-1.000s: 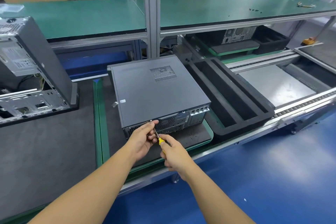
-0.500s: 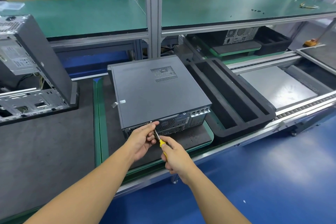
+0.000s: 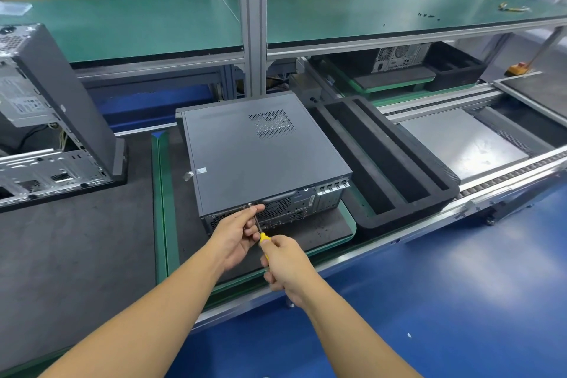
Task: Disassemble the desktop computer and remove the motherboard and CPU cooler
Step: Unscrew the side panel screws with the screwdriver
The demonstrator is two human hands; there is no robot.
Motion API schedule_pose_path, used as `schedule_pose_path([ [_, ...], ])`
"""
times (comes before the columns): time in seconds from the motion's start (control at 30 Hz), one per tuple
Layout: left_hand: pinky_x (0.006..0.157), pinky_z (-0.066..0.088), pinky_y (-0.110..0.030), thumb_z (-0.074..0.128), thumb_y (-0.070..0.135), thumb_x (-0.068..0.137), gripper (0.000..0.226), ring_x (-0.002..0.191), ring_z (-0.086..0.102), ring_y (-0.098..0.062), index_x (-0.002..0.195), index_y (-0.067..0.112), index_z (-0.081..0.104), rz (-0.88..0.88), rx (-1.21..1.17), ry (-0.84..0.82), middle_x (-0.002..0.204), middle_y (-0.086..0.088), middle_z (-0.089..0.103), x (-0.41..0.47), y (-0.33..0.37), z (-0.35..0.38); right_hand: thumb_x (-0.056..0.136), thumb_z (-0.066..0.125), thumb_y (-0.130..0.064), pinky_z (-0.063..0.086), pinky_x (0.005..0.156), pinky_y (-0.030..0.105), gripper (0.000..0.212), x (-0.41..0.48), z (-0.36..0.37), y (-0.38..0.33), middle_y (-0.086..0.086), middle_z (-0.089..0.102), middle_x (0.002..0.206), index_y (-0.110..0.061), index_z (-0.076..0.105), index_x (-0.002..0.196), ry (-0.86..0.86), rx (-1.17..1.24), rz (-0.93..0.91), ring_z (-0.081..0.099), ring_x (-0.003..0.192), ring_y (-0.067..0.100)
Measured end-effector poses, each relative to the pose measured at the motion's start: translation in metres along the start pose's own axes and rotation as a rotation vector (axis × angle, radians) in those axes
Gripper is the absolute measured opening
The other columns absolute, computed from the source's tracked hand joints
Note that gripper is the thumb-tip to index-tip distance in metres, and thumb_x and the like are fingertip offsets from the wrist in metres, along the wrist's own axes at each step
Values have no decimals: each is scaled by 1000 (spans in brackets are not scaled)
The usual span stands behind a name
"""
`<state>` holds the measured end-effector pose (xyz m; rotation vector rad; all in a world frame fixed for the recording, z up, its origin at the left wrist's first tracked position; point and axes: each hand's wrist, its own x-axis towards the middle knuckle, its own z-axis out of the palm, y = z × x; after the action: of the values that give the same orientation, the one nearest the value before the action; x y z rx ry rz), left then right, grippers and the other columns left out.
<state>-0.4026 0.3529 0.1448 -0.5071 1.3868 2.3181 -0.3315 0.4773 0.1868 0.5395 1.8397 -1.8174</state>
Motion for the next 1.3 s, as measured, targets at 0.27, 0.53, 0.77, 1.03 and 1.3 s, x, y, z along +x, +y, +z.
schedule_pose_path([
  [0.27, 38, 34, -24, 69, 27, 90, 25, 46, 32, -13, 96, 3, 61, -44, 117, 55, 57, 1, 33, -10, 1, -2, 107, 36, -29, 23, 42, 24, 34, -7, 1, -16, 2, 54, 63, -11, 57, 87, -202, 231, 189, 40, 46, 11],
  [0.53, 50, 36, -26, 77, 24, 85, 31, 48, 29, -11, 71, 15, 50, -28, 227, 161, 60, 2, 32, -22, 4, 10, 102, 45, -32, 37, 55, 27, 29, -5, 7, -8, 7, 67, 87, -12, 64, 95, 161, -369, -75, 55, 68, 20],
  [0.77, 51, 33, -24, 73, 12, 89, 27, 46, 27, -9, 109, -4, 67, -5, 147, 273, 53, 3, 38, -23, 8, 21, 99, 50, -33, 41, 49, 27, 32, -5, 10, -9, 10, 63, 79, -4, 62, 99, 135, -318, -143, 54, 59, 20],
  [1.03, 45, 35, -23, 71, 12, 90, 13, 41, 32, -6, 88, -1, 70, -17, 107, 233, 45, 8, 42, -14, -1, 12, 103, 39, -36, 37, 42, 22, 37, -14, -3, 3, 4, 61, 61, -8, 61, 93, -132, 97, 108, 50, 47, 16],
  [1.3, 42, 37, -21, 58, 19, 99, 21, 42, 34, -5, 93, 4, 70, -107, 98, 113, 56, 5, 41, -8, 3, 10, 89, 62, -7, 38, 40, 24, 20, -12, -5, -1, 6, 56, 64, -12, 43, 89, 109, 15, -66, 53, 46, 14],
])
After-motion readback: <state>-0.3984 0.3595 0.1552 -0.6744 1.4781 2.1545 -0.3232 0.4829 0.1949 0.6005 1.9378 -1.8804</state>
